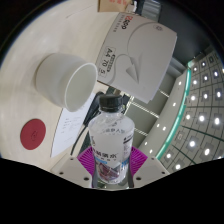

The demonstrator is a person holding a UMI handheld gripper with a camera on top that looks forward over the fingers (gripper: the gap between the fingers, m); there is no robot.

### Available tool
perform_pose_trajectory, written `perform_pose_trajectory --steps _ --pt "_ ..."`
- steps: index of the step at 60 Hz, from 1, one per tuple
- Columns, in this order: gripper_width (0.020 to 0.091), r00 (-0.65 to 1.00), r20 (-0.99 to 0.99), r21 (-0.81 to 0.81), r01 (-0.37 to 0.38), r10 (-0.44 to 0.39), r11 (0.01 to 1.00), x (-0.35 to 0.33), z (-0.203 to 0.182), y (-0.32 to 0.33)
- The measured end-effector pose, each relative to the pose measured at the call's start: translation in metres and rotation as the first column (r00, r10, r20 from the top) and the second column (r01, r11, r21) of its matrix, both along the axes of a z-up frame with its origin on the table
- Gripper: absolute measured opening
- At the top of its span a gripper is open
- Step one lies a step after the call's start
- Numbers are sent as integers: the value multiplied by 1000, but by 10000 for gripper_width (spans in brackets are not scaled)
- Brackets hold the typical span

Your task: Pour water

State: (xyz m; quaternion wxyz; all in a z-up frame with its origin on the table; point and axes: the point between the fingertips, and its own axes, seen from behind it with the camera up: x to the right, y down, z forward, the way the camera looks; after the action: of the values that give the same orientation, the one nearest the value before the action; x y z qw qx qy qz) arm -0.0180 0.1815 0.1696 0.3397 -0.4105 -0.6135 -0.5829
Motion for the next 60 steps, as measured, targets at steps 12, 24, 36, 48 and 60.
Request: perform_pose_trajectory --steps 12,24,36,48,60 --pt "409 996 78 -18 -32 33 999 -6 -9 2" --pt "410 977 -214 -57 -2 -10 998 1 -2 -2" --pt "412 685 -711 -169 52 -158 984 17 4 -13" --pt "418 143 -938 -320 -13 -315 947 28 -28 -24" --pt "418 -193 -903 -371 -101 -384 923 35 -71 -28"
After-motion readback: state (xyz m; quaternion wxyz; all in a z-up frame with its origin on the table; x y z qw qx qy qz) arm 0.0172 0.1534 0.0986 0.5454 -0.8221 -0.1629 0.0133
